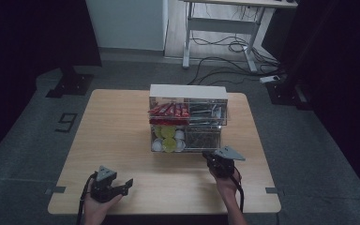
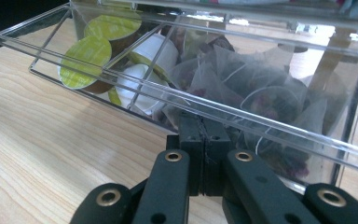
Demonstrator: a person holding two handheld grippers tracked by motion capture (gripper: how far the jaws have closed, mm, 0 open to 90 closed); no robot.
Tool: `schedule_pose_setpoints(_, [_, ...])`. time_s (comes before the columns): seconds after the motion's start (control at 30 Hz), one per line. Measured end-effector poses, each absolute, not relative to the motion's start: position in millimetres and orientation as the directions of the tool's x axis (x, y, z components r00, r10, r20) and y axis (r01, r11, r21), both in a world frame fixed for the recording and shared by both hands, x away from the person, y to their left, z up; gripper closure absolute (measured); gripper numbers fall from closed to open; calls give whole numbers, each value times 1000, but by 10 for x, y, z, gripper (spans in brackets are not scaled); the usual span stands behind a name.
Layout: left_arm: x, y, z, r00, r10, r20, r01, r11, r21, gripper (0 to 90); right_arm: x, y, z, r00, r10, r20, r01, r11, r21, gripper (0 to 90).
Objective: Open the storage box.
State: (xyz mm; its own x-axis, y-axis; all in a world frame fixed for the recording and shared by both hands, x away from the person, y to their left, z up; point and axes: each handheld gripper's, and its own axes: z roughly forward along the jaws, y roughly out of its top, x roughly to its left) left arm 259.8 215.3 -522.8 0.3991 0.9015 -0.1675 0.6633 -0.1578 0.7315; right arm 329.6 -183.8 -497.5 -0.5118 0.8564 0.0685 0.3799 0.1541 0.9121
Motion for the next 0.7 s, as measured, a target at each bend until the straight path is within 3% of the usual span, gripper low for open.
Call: schedule_pose_setpoints(0.7, [2615, 2119, -5229, 397, 903, -163, 662, -159, 732, 251, 3363, -1774, -4776, -536, 842, 63, 337, 145, 930, 884])
